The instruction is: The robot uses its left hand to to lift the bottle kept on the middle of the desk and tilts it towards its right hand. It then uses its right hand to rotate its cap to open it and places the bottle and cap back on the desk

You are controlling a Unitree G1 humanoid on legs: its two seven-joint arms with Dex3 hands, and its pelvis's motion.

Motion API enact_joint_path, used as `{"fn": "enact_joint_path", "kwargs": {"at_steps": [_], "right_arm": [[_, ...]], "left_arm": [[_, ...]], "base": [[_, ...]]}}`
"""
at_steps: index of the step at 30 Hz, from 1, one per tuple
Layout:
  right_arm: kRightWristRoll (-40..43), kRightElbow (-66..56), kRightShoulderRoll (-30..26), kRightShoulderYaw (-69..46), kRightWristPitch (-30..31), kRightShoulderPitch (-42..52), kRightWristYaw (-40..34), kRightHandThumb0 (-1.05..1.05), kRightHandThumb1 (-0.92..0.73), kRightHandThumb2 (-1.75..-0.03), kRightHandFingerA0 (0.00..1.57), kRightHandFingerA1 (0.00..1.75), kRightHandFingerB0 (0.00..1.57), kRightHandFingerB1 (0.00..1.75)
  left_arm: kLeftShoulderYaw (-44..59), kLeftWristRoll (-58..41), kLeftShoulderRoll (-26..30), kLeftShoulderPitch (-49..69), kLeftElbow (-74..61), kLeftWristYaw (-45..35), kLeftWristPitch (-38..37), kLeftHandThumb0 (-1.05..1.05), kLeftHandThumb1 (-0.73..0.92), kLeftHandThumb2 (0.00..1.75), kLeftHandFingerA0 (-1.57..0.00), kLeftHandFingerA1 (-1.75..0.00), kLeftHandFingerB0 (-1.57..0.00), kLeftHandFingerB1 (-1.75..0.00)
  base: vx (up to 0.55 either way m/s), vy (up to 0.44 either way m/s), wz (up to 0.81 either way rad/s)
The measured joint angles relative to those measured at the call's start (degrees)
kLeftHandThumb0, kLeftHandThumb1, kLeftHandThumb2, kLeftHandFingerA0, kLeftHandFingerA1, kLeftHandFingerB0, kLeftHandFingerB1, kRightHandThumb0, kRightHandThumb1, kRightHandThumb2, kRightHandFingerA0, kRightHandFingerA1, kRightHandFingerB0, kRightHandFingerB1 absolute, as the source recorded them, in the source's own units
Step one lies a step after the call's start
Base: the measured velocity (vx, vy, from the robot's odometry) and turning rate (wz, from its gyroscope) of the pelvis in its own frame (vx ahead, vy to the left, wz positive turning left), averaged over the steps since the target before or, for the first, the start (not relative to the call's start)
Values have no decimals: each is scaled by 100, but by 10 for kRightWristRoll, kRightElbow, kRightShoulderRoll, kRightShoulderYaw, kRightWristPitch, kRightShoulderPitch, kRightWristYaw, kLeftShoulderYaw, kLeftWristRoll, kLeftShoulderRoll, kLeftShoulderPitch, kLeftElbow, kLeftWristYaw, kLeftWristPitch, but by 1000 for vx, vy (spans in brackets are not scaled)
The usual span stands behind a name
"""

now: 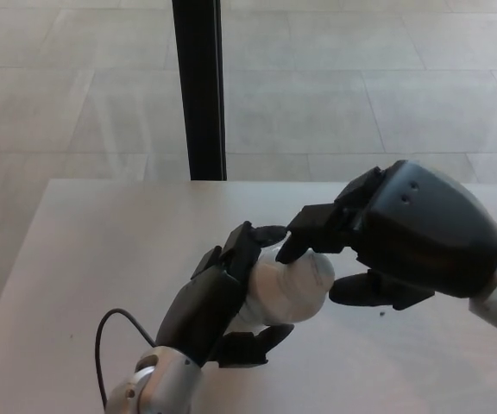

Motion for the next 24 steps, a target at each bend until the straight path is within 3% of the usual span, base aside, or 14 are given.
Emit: {"fn": "enact_joint_path", "kwargs": {"at_steps": [1, 3, 4, 6, 7, 9, 11, 12, 13, 14, 15, 19, 20, 24], "right_arm": [[-3, 6, -4, 0, -8, -6, -3, -37, -54, -84, 105, 170, 86, 83], [-9, 13, -11, 0, -22, -15, -9, -37, -50, -84, 103, 171, 88, 83], [-12, 16, -14, 1, -28, -20, -11, -37, -50, -84, 104, 171, 88, 84], [-17, 25, -20, 2, -42, -30, -16, -38, -52, -81, 106, 170, 88, 84], [-20, 29, -23, 2, -50, -34, -20, -42, -44, -99, 128, 136, 85, 86], [-25, 35, -27, 3, -61, -41, -25, -41, -44, -98, 128, 135, 86, 88], [-31, 44, -30, 5, -76, -50, -33, -42, -45, -98, 129, 137, 86, 89], [-35, 49, -32, 6, -85, -54, -38, -42, -45, -96, 130, 137, 85, 88], [-38, 53, -34, 7, -92, -58, -42, -42, -61, -64, 106, 162, 91, 86], [-41, 56, -35, 9, -100, -61, -46, -42, -61, -65, 105, 161, 90, 85], [-44, 58, -36, 11, -107, -65, -50, -42, -61, -65, 105, 161, 90, 85], [-61, 68, -40, 15, -137, -80, -70, -42, -61, -61, 106, 156, 90, 83], [-65, 71, -40, 15, -142, -83, -74, -48, -49, -73, 110, 150, 92, 87], [-90, 80, -40, 17, -170, -97, -100, -33, -52, -70, 106, 151, 86, 95]], "left_arm": [[0, 0, 0, 0, 0, -1, 1, -23, 83, 69, -87, -175, -73, -157], [-1, 1, 0, 0, 0, -1, 1, -25, 86, 61, -84, -160, -76, -122], [-2, 1, 0, 0, 0, -1, 1, -24, 86, 59, -87, -169, -75, -133], [-2, 1, -1, -1, 0, -1, 1, -25, 85, 59, -88, -171, -76, -138], [-2, 1, -1, -2, 0, -1, 2, -27, 85, 58, -82, -161, -75, -124], [-3, 1, -1, -2, 0, -1, 2, -26, 83, 59, -80, -152, -77, -116], [-3, 2, -1, -3, 0, -1, 2, -26, 81, 60, -93, -173, -79, -138], [-3, 2, -1, -4, 0, -1, 2, -19, 73, 66, -79, -124, -77, -97], [-3, 2, -1, -4, 0, -1, 2, -17, 71, 67, -83, -124, -79, -95], [-4, 2, -1, -4, -1, -1, 2, -15, 70, 67, -87, -116, -79, -89], [-4, 3, -1, -4, -1, -1, 2, -15, 70, 67, -87, -116, -79, -89], [-3, 3, 0, -5, -1, -2, 2, -21, 75, 59, -83, -151, -77, -110], [-3, 3, 0, -5, -1, -2, 2, -29, 74, 60, -85, -170, -79, -133], [-8, 8, 12, -7, -1, 1, 0, -26, 65, 67, -97, -154, -86, -117]], "base": [[0, 0, 0], [0, 0, 0], [0, 0, 0], [0, 0, 0], [0, 0, 0], [0, 0, 0], [0, 0, 0], [0, 0, 0], [0, 0, 0], [0, 0, 0], [0, 0, 0], [0, 0, 0], [0, 0, 0], [0, 0, 0]]}}
